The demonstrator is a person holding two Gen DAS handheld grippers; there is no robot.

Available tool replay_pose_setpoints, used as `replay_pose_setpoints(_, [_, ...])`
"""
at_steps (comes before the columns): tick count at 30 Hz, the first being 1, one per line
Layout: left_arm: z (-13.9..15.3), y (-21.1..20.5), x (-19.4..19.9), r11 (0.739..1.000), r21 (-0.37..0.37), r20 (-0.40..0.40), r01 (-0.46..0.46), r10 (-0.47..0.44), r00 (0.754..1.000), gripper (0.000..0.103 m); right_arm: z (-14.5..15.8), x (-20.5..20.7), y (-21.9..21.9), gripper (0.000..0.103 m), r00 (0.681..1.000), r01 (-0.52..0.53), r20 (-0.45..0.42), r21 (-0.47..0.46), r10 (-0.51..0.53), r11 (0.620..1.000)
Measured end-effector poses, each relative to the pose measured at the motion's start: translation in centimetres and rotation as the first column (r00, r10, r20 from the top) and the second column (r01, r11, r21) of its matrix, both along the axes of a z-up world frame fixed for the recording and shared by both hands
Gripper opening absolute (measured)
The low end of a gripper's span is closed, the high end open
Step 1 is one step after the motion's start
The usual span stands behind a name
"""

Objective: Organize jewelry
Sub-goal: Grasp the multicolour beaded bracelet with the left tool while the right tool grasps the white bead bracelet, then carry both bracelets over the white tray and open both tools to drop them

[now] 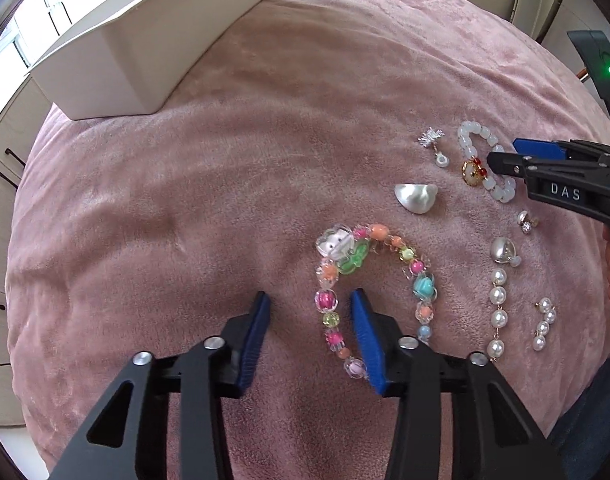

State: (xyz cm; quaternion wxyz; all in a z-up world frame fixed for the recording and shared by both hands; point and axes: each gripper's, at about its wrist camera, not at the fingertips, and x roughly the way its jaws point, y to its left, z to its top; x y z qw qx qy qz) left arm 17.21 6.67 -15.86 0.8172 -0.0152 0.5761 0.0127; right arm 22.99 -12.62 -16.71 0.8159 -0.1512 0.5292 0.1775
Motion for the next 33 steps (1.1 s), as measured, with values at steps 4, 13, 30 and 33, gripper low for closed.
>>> replay_pose_setpoints(4, [0.1, 1.6, -0.1, 0.999, -0.027, 0.010, -0.041, 0.041, 0.999, 0.029, 0.2, 0.2, -0.6, 0.017, 1.000, 0.007, -0.015, 0.040, -0.006, 0.999])
replay_pose_setpoints(13, [0.2, 4.6, -0.9, 0.994, -0.087, 0.028, -0.063, 0.066, 0.997, 0.016, 1.1, 0.1, -2.1, 0.011, 0.998, 0.035, -0.051, 0.124, -0.029, 0.992])
replay_pose_setpoints(30, [8.7, 6.7, -1.1, 0.988, -0.140, 0.183, -0.060, 0.085, 0.979, 0.016, 10.5, 0.2, 1.8, 0.011, 0.996, -0.059, 0.087, 0.286, 0.036, 0.956])
replay_pose_setpoints(33, [10.2, 6.2, -0.5, 0.990, -0.127, 0.214, -0.057, 0.084, 0.973, 0.016, 12.0, 0.6, 3.5, 0.011, 0.992, -0.088, 0.110, 0.301, 0.057, 0.950])
